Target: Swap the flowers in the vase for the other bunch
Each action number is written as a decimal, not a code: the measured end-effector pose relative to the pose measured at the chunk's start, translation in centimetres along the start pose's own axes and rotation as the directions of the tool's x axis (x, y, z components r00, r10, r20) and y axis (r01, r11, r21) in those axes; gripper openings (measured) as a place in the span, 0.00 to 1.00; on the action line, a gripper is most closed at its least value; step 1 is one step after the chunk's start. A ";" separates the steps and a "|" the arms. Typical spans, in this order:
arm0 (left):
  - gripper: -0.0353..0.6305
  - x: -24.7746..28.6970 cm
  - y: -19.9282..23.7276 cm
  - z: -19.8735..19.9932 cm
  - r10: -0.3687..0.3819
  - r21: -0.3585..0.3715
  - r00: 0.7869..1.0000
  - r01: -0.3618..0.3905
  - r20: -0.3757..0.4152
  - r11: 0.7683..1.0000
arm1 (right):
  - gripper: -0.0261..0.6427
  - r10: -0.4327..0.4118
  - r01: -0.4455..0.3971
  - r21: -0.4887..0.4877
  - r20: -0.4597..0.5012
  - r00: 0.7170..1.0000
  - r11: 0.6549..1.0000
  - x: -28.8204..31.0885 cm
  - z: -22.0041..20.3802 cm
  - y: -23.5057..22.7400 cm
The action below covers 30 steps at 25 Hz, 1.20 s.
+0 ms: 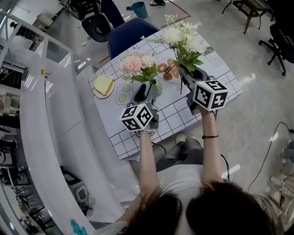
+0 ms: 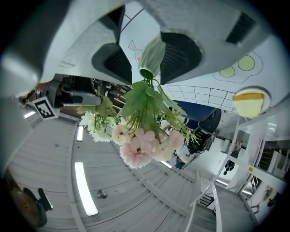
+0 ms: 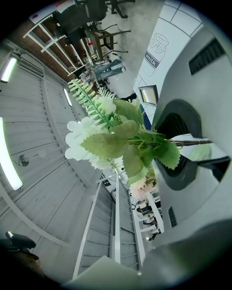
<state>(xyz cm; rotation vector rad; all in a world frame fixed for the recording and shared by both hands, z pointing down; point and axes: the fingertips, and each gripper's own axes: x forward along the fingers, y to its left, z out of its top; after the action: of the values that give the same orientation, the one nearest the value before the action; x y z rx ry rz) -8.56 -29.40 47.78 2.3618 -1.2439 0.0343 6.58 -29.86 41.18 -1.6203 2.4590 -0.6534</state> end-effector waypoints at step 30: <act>0.38 3.1 0.8 -0.2 0.122 -0.027 0.992 -0.121 0.040 0.992 | 0.13 0.085 -0.082 0.031 -0.102 0.991 0.996 3.3 0.0 -4.2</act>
<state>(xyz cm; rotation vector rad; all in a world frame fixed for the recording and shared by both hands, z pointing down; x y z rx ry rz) -7.36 -32.08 49.04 2.2742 -1.3986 0.0093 8.69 -34.23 43.36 -1.5008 2.5622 -0.7732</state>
